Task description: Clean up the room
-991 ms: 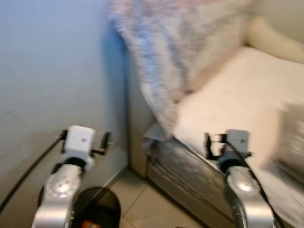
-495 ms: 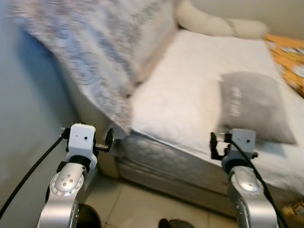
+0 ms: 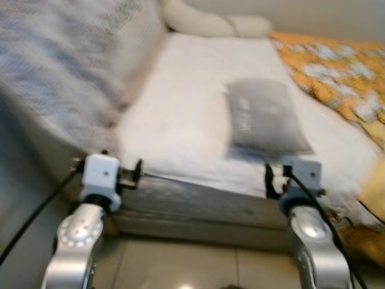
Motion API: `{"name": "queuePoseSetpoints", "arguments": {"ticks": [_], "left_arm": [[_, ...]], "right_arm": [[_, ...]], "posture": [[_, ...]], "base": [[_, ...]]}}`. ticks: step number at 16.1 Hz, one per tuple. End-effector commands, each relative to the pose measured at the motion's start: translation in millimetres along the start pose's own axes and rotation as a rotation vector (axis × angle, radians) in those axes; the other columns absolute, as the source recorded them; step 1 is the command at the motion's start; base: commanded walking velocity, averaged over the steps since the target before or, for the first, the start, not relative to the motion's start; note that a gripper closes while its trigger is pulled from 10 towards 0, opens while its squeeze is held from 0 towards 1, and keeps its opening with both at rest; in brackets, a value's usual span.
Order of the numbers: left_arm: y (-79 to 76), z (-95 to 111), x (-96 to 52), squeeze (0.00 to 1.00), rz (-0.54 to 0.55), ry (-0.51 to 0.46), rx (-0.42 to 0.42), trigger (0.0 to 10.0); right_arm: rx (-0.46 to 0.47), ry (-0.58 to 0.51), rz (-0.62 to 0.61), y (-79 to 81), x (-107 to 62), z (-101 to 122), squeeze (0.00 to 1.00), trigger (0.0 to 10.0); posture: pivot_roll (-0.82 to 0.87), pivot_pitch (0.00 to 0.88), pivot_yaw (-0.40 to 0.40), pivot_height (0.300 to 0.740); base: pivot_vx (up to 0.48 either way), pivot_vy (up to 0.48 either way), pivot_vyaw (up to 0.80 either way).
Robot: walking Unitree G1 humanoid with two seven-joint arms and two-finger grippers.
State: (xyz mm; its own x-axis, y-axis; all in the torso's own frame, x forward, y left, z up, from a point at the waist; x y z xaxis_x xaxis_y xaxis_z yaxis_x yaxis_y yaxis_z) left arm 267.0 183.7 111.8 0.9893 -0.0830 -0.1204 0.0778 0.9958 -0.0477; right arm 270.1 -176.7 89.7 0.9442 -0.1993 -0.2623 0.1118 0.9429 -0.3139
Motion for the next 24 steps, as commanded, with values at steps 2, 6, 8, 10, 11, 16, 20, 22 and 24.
{"name": "queuePoseSetpoints", "arguments": {"ticks": [2, 6, 8, 10, 11, 16, 20, 22, 24], "left_arm": [[-8.1, 4, 3.4, 0.0, -0.032, -0.021, 0.002, 10.0], [-11.7, 5, 6.0, 0.0, -0.055, -0.021, 0.013, 10.0], [-11.6, 5, 7.5, 0.0, -0.05, -0.023, 0.01, 10.0], [-11.4, 5, 8.8, 0.0, -0.043, -0.027, 0.008, 10.0], [-10.7, 5, 9.0, 0.0, -0.035, -0.028, 0.007, 10.0], [-6.5, 5, 11.8, 0.0, -0.001, -0.034, 0.017, 10.0], [-4.7, 6, 12.7, 0.0, 0.015, -0.038, 0.017, 10.0], [-3.4, 5, 13.3, 0.0, 0.022, -0.037, 0.018, 10.0], [-3.1, 5, 13.8, 0.0, 0.023, -0.034, 0.017, 10.0]], "right_arm": [[-0.011, 0.016, -0.032, -8.0, 0.6, -3, 1.0, 10.0], [-0.057, -0.026, -0.033, -13.5, 5.1, 5, 1.0, 10.0], [-0.049, -0.022, -0.043, -17.7, 6.4, 4, 0.67, 10.0], [-0.048, -0.021, -0.039, -18.1, 8.2, 5, 0.0, 10.0], [-0.053, -0.022, -0.04, -18.9, 9.3, 6, 0.0, 10.0], [-0.071, -0.042, -0.034, -20.1, 14.5, 11, 0.0, 10.0], [-0.1, -0.083, 0.003, -15.1, 18.0, 19, 0.0, 10.0], [-0.101, -0.079, 0.015, -12.6, 17.8, 17, 0.0, 10.0], [-0.137, -0.087, 0.04, -9.0, 17.4, 17, 0.0, 10.0]], "posture": [[0.05, 0.0, -0.02, 0.74], [0.04, 0.0, -0.021, 0.74], [0.04, 0.0, -0.022, 0.74], [0.04, 0.0, -0.024, 0.74], [0.04, 0.0, -0.026, 0.74], [0.05, 0.0, -0.029, 0.74], [0.05, 0.0, -0.033, 0.74], [0.05, 0.0, -0.033, 0.74], [0.05, 0.0, -0.03, 0.74]], "base": [[0.0, 0.0, -0.8], [0.215, 0.0, -0.2], [0.315, 0.0, 0.0], [0.33, 0.0, -0.32], [0.341, 0.0, -0.8], [0.346, 0.0, -0.45], [0.345, 0.0, 0.0], [0.345, 0.0, 0.0], [0.345, 0.0, 0.0]]}}
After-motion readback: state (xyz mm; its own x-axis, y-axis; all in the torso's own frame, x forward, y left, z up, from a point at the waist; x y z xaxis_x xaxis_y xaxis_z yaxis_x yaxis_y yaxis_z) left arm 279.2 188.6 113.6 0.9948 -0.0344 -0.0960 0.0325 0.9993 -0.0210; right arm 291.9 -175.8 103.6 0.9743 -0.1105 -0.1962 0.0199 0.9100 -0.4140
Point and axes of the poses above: a point about 5 cm out from each wrist's last joint towards the gripper, its own x axis pointing out of the wrist towards the gripper, its own z axis along the axis of the wrist's last joint, y = z × x, the point moved 3 cm from there along x, pointing out of the wrist towards the gripper, and after that the axes turned 14 degrees about -x, right-handed, at the moved point
